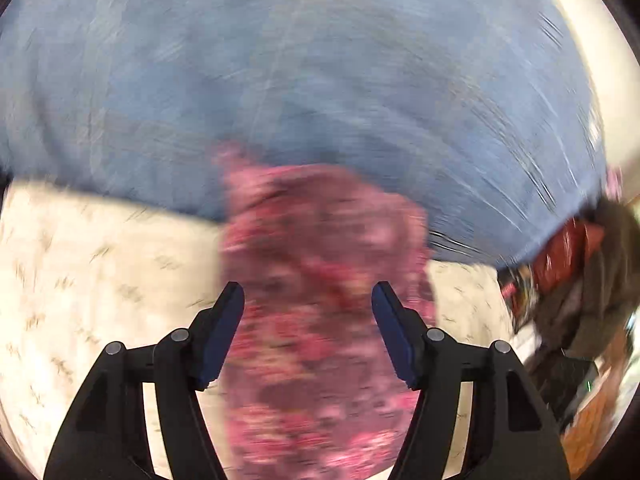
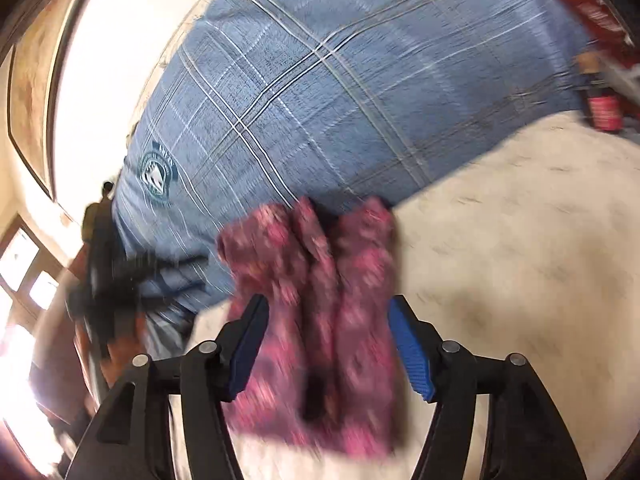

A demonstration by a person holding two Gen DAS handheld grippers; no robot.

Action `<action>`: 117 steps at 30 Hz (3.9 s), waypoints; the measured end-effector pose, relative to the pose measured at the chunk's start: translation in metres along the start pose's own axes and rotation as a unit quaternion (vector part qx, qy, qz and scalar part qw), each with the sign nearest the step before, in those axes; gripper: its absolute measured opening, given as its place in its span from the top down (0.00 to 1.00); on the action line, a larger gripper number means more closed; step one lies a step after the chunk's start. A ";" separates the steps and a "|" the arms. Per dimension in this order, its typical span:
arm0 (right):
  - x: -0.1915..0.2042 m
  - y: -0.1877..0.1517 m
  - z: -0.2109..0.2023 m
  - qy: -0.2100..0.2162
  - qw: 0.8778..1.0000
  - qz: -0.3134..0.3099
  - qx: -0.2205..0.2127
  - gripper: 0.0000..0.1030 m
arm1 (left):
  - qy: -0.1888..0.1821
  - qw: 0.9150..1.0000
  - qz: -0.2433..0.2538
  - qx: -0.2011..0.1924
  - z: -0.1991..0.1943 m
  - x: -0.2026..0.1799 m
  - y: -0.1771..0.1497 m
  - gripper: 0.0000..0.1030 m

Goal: Fold small clothes

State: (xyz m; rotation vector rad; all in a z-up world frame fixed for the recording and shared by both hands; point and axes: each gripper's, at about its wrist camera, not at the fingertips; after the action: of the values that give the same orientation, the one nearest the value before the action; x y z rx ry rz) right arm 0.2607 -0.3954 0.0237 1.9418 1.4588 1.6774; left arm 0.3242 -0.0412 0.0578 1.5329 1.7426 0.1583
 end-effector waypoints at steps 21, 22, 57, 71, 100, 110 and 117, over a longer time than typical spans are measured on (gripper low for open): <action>-0.020 0.004 0.106 -0.078 0.994 -0.024 0.077 0.90 | -0.040 0.996 -0.045 0.066 0.036 0.027 -0.057 0.29; -0.034 -0.001 0.109 -0.092 0.992 -0.001 0.088 0.87 | -0.036 0.995 -0.051 0.080 0.040 0.028 -0.063 0.29; -0.033 -0.027 -0.012 -0.065 0.995 0.005 0.071 0.54 | -0.013 0.999 -0.006 0.036 -0.019 0.011 -0.074 0.27; -0.034 -0.031 0.011 -0.072 0.994 -0.013 0.081 0.49 | 0.034 0.998 0.041 0.030 0.013 -0.004 -0.079 0.27; -0.024 0.011 0.125 -0.134 0.982 -0.082 0.108 0.91 | 0.033 0.996 -0.004 0.079 0.079 0.001 -0.008 0.28; -0.067 -0.002 0.034 -0.033 0.993 0.050 0.100 0.40 | -0.084 0.991 -0.069 0.084 0.005 0.043 -0.038 0.24; -0.016 -0.038 0.051 0.005 0.990 -0.046 0.132 0.46 | -0.071 0.992 -0.049 0.090 0.014 0.017 -0.061 0.41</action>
State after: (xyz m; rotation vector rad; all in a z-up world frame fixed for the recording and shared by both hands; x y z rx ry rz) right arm 0.2853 -0.3662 -0.0299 1.9588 1.8252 1.5212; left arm 0.2860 -0.0473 0.0056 1.5409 1.7525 -0.1578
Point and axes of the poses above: each gripper's, at about its wrist camera, not at the fingertips, and z roughly the way its jaws point, x to its left, y to its top, and after that the axes turned 13 degrees about -x, right-handed
